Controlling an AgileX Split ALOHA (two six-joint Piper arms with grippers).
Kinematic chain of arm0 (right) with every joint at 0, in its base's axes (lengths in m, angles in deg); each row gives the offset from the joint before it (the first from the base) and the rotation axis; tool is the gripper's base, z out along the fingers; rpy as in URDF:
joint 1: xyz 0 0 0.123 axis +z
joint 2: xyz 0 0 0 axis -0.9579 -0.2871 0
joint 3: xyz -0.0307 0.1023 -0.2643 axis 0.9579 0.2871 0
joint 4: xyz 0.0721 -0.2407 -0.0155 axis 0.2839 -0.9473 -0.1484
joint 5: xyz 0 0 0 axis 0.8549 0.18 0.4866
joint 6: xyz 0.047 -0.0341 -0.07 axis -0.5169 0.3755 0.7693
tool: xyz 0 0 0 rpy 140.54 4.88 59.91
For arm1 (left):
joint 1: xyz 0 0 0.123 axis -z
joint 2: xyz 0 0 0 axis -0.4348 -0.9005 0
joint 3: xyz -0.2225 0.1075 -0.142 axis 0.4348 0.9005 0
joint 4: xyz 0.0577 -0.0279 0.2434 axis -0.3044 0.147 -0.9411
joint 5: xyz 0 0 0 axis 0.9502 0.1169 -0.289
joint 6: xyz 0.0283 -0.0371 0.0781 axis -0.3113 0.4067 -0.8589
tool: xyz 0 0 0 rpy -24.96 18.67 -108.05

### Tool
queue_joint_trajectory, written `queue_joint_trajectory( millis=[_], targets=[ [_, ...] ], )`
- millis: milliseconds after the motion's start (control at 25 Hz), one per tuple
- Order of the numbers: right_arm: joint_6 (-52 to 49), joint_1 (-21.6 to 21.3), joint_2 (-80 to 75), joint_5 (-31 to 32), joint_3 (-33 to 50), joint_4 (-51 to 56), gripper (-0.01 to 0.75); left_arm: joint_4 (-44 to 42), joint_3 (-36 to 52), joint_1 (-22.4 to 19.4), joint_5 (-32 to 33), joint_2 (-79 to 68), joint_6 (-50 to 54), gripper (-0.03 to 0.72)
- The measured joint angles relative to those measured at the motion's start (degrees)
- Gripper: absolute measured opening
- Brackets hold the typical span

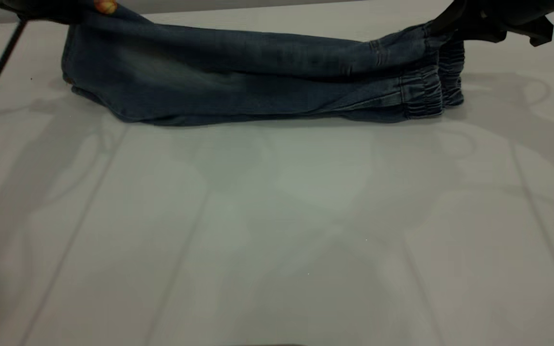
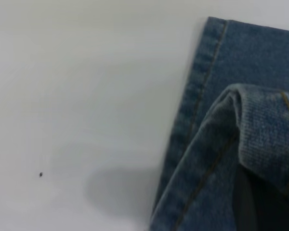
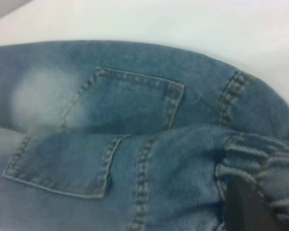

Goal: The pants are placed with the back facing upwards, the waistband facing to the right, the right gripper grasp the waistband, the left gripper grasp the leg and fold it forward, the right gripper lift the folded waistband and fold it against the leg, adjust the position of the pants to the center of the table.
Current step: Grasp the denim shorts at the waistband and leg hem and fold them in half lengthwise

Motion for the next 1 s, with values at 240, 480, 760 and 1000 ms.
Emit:
queue_joint_trajectory(
  millis=[240,480,760,1000],
  targets=[
    [1.79,0.0,-2.56,-3.12,-2.37,0.56,0.072,-4.86,0.0,0.0,-10.48,-4.74,0.0,0.043],
    [2.62,0.0,-2.58,-3.5,-3.51,0.85,0.289,-10.98,-0.05,0.0,-16.59,-6.53,0.05,0.145],
    [2.67,-0.11,-2.58,-3.69,-4.26,0.6,0.631,-13.99,-3.46,0.0,-21.49,-6.71,0.09,0.469],
    [0.79,-1.53,0.26,-2.01,-4.31,-1.2,0.64,-13.88,-10.56,0.04,2.62,-5.87,0.69,0.561]
  ],
)
